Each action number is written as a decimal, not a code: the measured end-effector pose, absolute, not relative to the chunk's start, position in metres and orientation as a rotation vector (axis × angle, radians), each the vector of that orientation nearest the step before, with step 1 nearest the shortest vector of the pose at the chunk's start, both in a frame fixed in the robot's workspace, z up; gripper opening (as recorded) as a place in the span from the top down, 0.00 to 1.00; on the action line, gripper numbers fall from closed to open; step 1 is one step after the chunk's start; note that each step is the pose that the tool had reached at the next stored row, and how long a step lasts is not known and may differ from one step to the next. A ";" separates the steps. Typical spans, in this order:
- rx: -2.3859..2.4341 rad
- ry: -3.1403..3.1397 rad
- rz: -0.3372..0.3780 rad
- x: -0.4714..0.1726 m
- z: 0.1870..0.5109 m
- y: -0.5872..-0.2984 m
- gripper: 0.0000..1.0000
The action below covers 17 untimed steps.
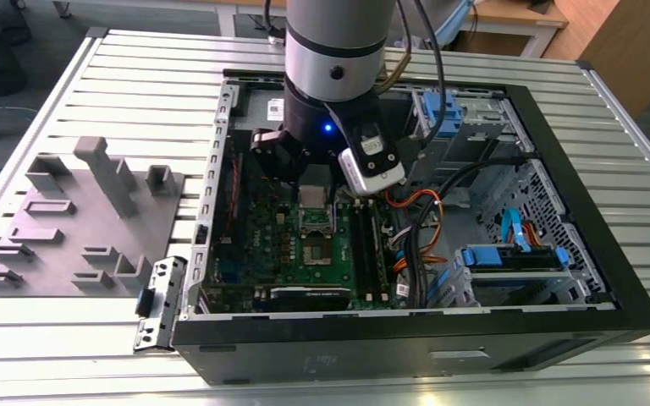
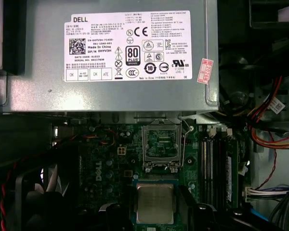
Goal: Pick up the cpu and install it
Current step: 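Pick up the cpu and move it towards the insertion slot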
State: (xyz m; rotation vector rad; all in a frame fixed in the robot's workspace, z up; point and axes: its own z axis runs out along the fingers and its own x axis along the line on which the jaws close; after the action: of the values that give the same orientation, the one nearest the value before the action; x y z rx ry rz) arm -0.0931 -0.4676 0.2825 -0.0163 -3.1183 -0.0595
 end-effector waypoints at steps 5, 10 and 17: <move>-0.016 -3.118 -0.060 -0.093 0.282 -0.468 0.53; -0.016 -3.118 -0.059 -0.093 0.282 -0.473 0.53; -0.016 -3.118 -0.059 -0.089 0.282 -0.476 0.53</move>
State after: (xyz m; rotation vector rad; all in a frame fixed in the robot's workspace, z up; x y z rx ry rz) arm -0.0887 -0.4758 0.2817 -0.0160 -3.1182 -0.0594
